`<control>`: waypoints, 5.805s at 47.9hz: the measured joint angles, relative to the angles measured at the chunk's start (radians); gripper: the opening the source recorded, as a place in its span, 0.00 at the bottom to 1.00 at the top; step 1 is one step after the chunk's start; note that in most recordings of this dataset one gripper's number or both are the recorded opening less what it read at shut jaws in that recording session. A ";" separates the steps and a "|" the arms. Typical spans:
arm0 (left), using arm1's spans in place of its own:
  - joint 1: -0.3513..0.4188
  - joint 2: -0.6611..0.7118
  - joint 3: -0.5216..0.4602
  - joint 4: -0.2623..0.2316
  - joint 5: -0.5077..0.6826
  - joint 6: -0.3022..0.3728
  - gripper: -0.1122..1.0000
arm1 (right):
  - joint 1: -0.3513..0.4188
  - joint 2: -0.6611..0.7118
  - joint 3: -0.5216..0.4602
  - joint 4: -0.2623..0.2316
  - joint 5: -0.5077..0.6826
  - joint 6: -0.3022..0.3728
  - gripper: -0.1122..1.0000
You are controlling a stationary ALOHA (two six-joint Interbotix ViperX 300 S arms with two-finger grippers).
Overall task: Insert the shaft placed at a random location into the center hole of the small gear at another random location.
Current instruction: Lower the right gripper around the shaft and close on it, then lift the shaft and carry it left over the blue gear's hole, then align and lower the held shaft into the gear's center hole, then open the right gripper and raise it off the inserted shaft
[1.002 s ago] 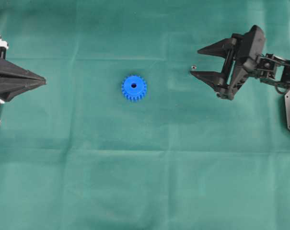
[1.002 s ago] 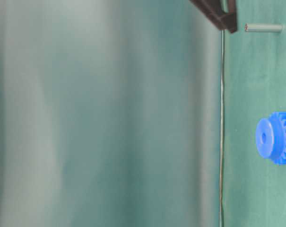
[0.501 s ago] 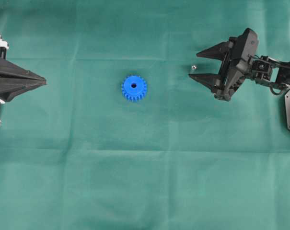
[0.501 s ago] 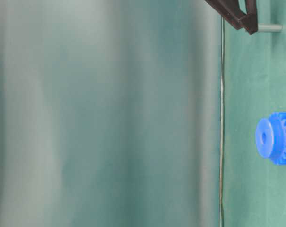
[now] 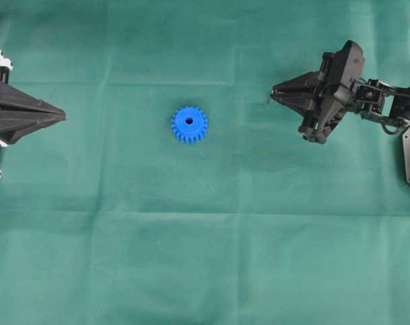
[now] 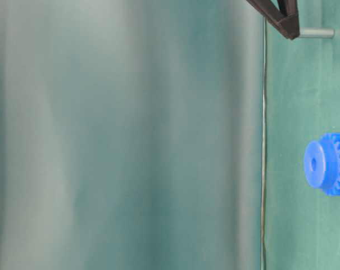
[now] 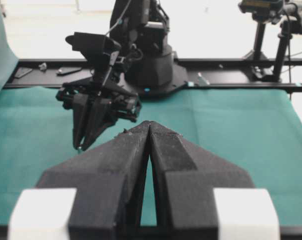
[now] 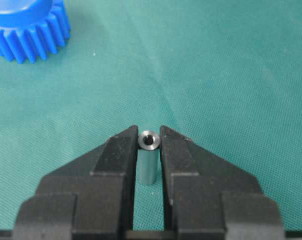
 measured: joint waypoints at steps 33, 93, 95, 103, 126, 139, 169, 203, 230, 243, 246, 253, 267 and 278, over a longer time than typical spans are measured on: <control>0.000 0.002 0.000 0.000 0.003 0.000 0.10 | 0.002 -0.288 -0.049 -0.023 0.319 0.000 0.22; 0.000 0.003 0.002 0.000 0.003 -0.002 0.10 | 0.195 0.086 -0.508 -0.054 0.391 -0.002 0.22; 0.000 0.003 0.002 0.000 0.003 -0.002 0.10 | 0.196 0.092 -0.517 -0.054 0.393 0.000 0.22; 0.000 0.003 0.002 0.000 0.003 -0.003 0.10 | 0.198 0.106 -0.528 -0.055 0.400 0.000 0.22; 0.000 0.003 0.002 0.000 0.003 -0.002 0.10 | 0.198 0.117 -0.529 -0.054 0.399 -0.002 0.22; 0.000 0.002 0.000 -0.002 0.003 -0.002 0.10 | 0.198 0.146 -0.537 -0.055 0.387 -0.002 0.22; 0.000 0.003 0.000 0.000 0.003 -0.002 0.10 | 0.193 0.110 -0.537 -0.055 0.383 -0.055 0.22; 0.000 0.003 0.002 0.000 0.003 -0.003 0.10 | 0.186 0.147 -0.529 -0.054 0.362 -0.063 0.22; -0.002 0.005 0.000 0.000 0.003 -0.002 0.10 | 0.186 0.189 -0.520 -0.049 0.337 -0.063 0.22; 0.000 0.003 0.000 0.000 0.003 -0.002 0.10 | 0.186 0.210 -0.518 -0.043 0.334 -0.063 0.22; 0.000 0.003 0.002 0.000 0.005 -0.002 0.10 | 0.187 0.210 -0.520 -0.043 0.334 -0.063 0.22; 0.000 0.005 0.000 0.000 0.003 -0.003 0.10 | 0.186 0.213 -0.518 -0.043 0.336 -0.063 0.22; 0.000 0.003 0.000 0.000 0.005 -0.002 0.10 | 0.186 0.219 -0.518 -0.041 0.336 -0.061 0.24; 0.000 0.003 0.000 0.000 0.003 -0.002 0.10 | 0.184 0.219 -0.520 -0.041 0.336 -0.061 0.79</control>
